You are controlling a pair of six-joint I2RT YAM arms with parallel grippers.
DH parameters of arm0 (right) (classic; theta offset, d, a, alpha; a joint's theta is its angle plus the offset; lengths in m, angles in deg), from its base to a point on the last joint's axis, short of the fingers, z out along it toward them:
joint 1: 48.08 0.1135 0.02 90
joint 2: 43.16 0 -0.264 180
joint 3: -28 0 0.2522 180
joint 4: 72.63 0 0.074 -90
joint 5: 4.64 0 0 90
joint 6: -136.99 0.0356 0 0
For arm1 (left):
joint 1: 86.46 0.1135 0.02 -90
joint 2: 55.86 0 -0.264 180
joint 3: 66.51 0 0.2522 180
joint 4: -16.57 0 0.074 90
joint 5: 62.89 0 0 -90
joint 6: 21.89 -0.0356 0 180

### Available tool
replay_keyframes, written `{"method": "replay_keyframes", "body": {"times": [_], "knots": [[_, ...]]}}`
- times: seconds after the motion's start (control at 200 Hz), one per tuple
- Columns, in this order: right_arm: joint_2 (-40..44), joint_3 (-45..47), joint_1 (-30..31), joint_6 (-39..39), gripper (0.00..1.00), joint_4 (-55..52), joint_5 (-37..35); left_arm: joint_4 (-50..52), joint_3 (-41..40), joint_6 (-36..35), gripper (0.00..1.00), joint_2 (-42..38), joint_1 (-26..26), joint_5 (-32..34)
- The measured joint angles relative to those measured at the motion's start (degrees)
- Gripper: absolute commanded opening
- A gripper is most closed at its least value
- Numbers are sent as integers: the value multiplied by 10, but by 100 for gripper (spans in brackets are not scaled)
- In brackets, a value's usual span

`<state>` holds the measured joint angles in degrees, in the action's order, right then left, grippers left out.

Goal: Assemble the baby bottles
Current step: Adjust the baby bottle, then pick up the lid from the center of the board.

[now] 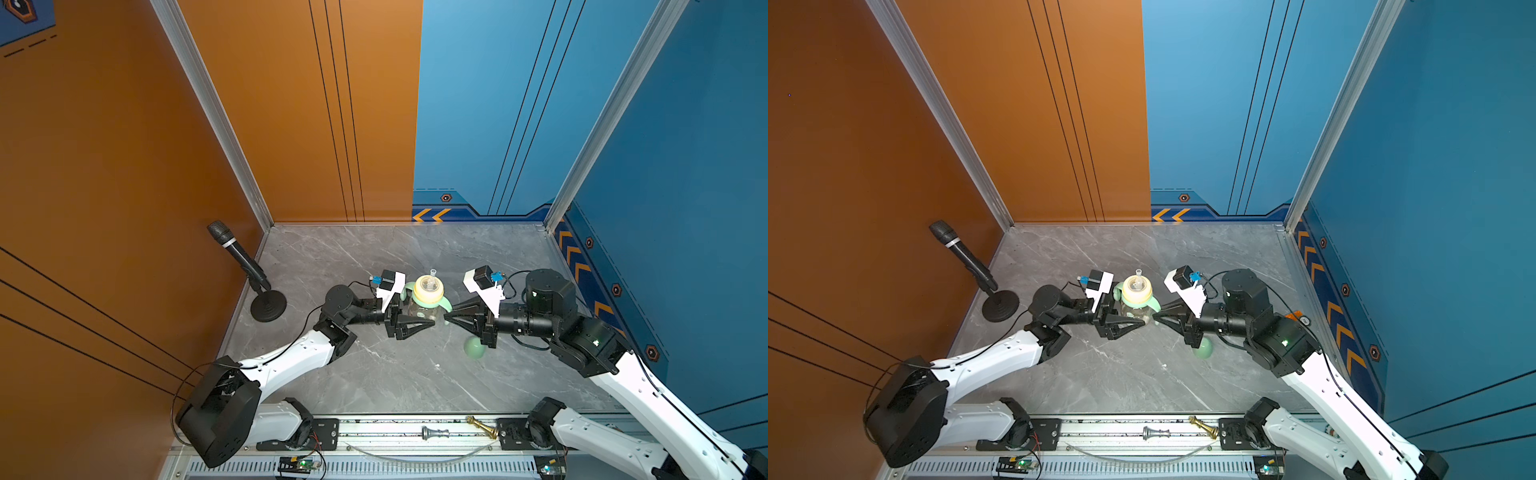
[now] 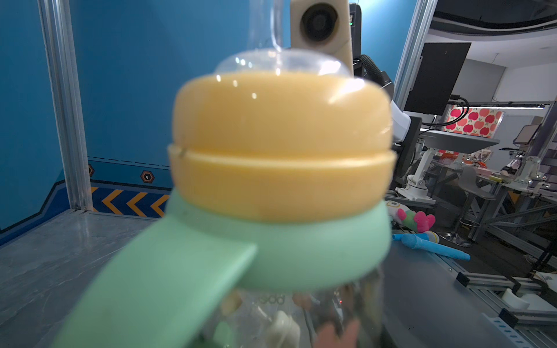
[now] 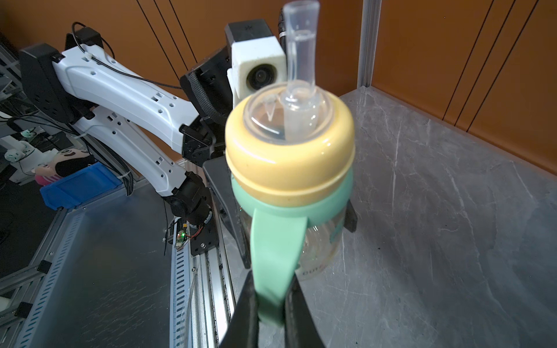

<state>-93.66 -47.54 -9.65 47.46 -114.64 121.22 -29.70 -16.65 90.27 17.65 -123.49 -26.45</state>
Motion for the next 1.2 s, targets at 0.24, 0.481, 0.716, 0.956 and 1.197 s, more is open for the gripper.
{"method": "replay_keyframes", "body": {"times": [0.24, 0.481, 0.716, 0.956, 1.197], "knots": [[0, -2, 5, 27, 72, 7, -3, -21, -16, -12, 47, -7, 2, 14], [4, -99, -70, 156, 83, -92, -142, -15, -104, -101, 45, -74, -3, 119], [-85, -125, -141, 240, 80, -278, -262, 20, -163, -228, 44, -156, -56, 252], [-284, 4, -48, 257, 80, -303, -367, 43, -196, -273, 44, -166, -84, 312], [-330, 46, -70, 260, 78, -252, -389, 54, -204, -280, 44, -188, -96, 334]]}}
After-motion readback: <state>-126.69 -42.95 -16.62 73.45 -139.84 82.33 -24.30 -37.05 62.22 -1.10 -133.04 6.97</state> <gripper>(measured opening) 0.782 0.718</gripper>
